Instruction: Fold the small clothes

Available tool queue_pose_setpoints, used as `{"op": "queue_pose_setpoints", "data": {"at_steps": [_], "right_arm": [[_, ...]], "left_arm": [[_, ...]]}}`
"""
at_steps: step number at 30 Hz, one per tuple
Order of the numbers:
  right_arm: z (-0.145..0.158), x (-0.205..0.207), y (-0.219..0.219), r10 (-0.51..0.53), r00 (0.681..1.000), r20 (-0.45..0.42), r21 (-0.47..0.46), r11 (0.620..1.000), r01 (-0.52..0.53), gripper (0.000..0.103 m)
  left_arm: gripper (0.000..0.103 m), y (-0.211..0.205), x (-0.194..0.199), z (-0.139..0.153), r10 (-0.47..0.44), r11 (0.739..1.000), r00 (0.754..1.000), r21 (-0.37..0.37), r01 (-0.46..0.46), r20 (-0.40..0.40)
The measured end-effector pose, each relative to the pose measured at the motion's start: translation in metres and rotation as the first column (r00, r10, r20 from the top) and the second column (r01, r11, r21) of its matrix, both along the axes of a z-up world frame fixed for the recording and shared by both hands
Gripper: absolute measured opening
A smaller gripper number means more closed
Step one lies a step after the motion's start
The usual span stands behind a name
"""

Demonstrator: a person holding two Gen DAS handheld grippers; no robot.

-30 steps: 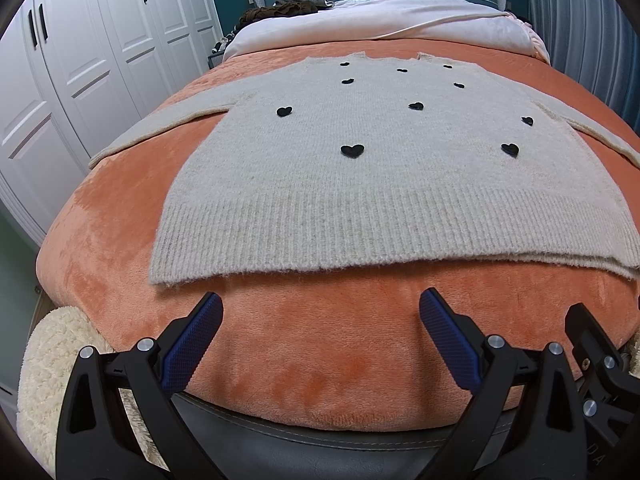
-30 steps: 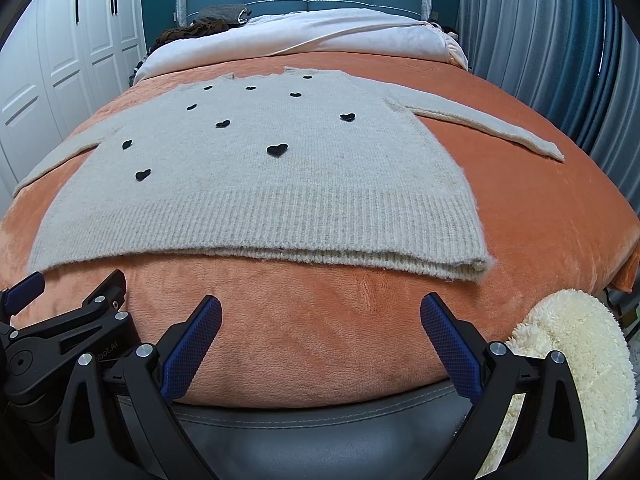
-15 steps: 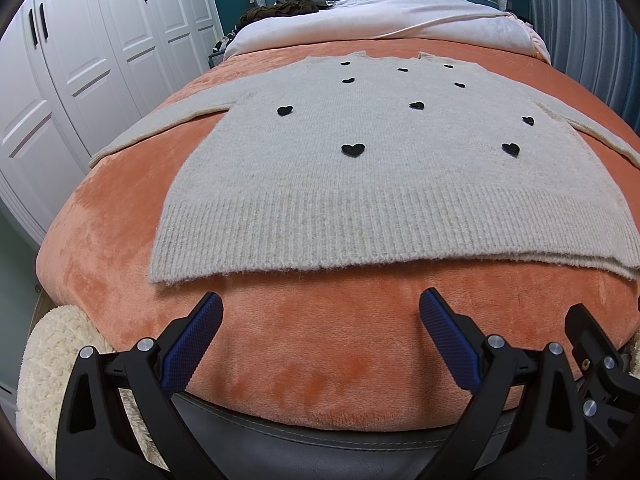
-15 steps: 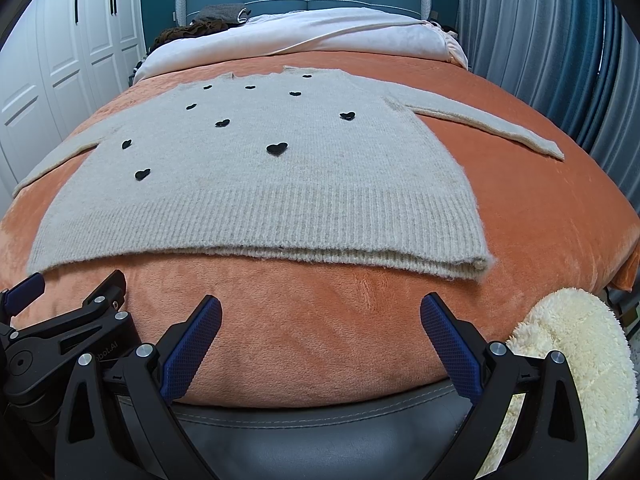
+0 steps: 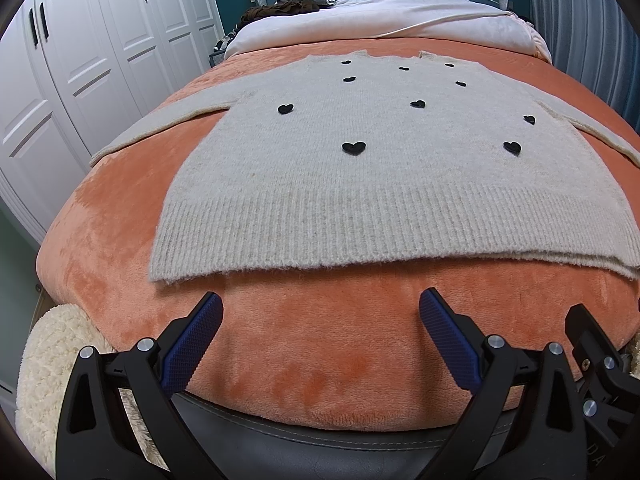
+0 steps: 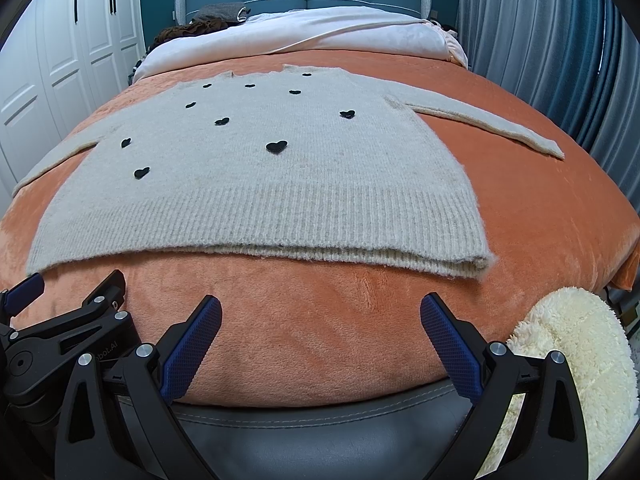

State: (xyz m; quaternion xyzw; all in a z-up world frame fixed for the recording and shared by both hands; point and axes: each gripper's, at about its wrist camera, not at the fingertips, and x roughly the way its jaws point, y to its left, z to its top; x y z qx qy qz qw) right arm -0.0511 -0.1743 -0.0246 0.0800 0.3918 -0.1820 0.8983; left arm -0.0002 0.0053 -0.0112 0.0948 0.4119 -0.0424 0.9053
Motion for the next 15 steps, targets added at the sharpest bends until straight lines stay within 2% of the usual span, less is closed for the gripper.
{"op": "queue_pose_setpoints", "data": {"at_steps": [15], "right_arm": [[-0.0019, -0.0015, -0.0021, -0.002, 1.0, -0.002, 0.002, 1.0, 0.002, 0.098]], "left_arm": [[0.096, 0.0007, -0.0004, -0.0003, 0.0, 1.0, 1.0, -0.001, 0.0, -0.001]]}}
